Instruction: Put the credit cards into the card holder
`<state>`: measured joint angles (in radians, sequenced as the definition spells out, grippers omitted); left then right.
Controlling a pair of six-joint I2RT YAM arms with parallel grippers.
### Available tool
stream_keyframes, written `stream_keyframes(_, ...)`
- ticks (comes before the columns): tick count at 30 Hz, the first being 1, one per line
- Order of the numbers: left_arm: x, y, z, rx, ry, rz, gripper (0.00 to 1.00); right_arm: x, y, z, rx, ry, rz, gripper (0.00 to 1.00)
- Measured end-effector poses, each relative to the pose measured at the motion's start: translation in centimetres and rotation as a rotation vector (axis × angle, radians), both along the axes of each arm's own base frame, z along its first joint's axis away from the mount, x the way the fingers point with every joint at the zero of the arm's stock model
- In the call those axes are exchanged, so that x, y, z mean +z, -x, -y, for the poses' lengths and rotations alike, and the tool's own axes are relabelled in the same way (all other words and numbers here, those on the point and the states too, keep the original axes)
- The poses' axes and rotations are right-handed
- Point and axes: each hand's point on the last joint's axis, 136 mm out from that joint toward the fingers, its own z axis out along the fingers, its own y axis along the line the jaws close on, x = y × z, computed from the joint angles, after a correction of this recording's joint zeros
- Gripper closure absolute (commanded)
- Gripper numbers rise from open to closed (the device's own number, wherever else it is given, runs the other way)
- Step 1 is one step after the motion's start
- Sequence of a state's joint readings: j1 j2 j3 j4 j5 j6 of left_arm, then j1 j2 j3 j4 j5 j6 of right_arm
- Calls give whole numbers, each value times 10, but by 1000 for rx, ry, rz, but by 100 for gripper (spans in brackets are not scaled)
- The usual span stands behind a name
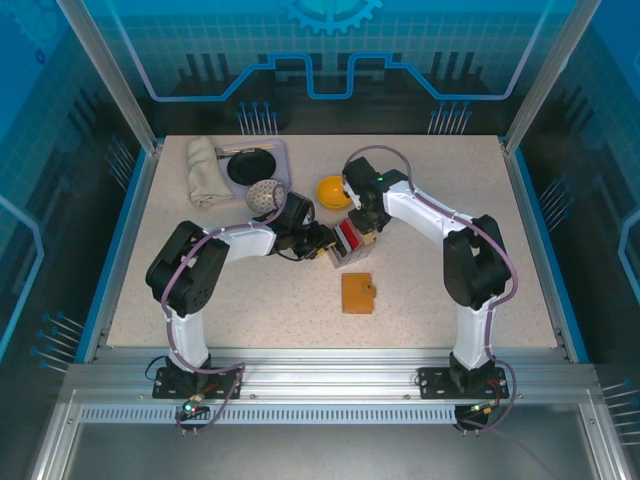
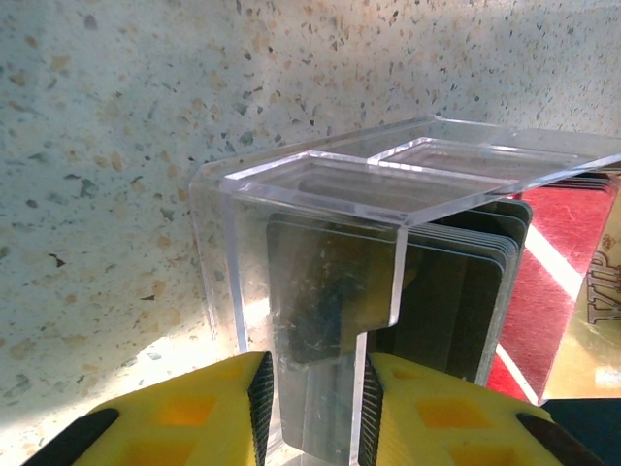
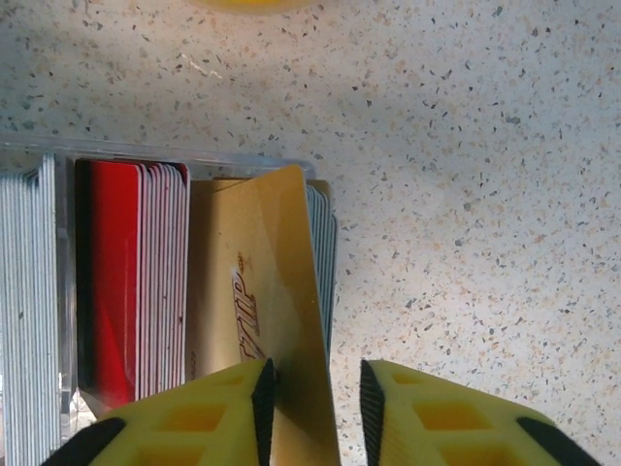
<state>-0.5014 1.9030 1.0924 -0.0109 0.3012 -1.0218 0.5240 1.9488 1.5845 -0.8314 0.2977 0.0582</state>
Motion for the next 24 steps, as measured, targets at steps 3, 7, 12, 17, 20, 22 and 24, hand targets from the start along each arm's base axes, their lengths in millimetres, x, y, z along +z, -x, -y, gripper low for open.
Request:
stream_keyframes(3, 0, 0, 0, 0, 0, 0, 67, 3, 0, -1, 2, -4, 2, 79)
stream_keyframes(7, 0, 0, 0, 0, 0, 0, 67, 7, 0, -2, 3, -14, 6, 86)
stream_keyframes(12, 0, 0, 0, 0, 0, 0, 67, 13, 3, -6, 8, -29, 12, 88)
stream_keyframes(17, 0, 0, 0, -1, 0, 0, 66, 27, 7, -11, 11, -77, 21, 95)
stream_keyframes(20, 0, 0, 0, -1, -1, -1, 63, 41, 12, -15, 13, -126, 31, 96)
stream_keyframes(22, -1, 1, 0, -1, -2, -1, 59, 53, 15, -20, 5, -183, 34, 97)
stream_keyframes(24, 1, 3, -2, -1, -4, 1, 52, 66, 19, -22, -15, -263, 41, 98)
